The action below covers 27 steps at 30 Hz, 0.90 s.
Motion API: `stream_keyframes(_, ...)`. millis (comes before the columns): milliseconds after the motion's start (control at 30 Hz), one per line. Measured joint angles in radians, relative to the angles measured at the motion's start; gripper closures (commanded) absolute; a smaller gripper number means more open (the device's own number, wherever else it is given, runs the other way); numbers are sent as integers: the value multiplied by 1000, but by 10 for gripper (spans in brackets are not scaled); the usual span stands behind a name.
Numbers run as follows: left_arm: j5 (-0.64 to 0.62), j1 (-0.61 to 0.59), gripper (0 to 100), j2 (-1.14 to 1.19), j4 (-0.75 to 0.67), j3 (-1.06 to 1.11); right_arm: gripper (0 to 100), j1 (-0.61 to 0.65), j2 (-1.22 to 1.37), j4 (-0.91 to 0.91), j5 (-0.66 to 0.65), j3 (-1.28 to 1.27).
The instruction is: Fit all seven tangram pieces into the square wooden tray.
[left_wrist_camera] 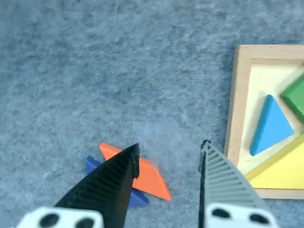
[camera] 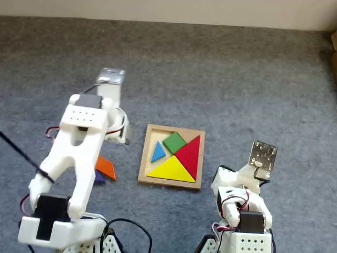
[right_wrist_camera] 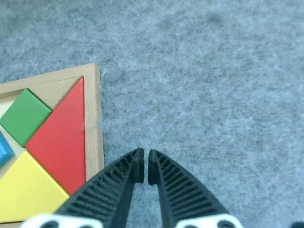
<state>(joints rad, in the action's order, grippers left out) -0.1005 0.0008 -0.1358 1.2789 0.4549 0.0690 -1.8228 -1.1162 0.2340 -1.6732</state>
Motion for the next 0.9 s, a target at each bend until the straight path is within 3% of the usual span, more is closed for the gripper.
stream_keyframes(633,-58,-28,793,-32,57,250,967,0,0,0,0,0)
stream_keyframes(900,-58,-26,793,-32,-61,370,967,0,0,0,0,0)
